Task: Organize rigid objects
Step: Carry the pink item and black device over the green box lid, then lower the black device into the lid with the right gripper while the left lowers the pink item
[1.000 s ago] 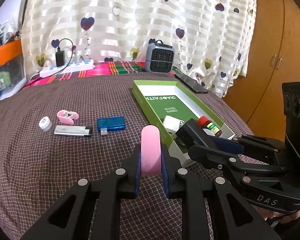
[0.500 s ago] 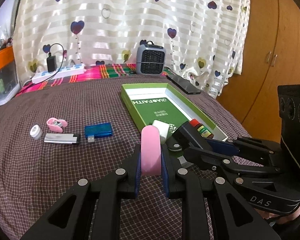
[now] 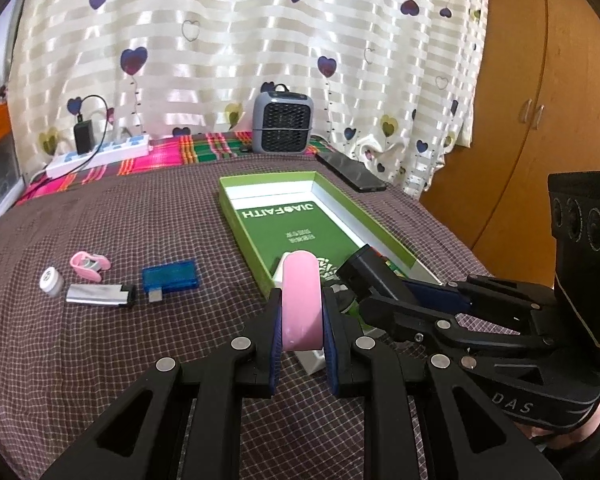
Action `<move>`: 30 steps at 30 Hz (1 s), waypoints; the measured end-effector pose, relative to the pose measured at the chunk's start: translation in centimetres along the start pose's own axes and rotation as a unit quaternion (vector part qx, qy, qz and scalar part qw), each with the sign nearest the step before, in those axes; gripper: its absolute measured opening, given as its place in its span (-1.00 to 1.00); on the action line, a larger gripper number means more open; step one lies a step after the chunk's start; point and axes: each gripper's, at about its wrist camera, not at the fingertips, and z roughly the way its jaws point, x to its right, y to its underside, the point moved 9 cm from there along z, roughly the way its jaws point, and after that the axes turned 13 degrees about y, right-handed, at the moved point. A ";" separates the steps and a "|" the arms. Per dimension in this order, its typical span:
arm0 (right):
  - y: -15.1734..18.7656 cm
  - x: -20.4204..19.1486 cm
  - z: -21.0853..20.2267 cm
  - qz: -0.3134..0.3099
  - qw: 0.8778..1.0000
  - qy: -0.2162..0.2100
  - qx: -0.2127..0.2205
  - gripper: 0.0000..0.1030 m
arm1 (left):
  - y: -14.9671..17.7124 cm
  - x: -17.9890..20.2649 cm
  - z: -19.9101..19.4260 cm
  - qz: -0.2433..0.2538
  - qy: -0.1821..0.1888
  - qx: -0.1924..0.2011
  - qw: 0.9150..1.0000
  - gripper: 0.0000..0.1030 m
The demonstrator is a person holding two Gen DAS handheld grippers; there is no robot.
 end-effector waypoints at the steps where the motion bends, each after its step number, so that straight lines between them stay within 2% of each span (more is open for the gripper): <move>1: -0.1 0.2 0.0 0.001 1.000 0.002 0.001 -0.50 | 0.0 0.1 0.1 0.000 0.002 0.000 1.000 -0.67; 12: -0.7 3.5 -0.3 0.027 0.999 0.030 0.007 -0.50 | -0.7 0.5 1.6 0.005 0.016 0.000 1.000 -0.67; 30: -1.4 5.1 2.1 0.035 0.998 0.046 -0.007 -0.50 | -1.6 -0.1 5.1 0.006 0.024 -0.013 1.000 -0.67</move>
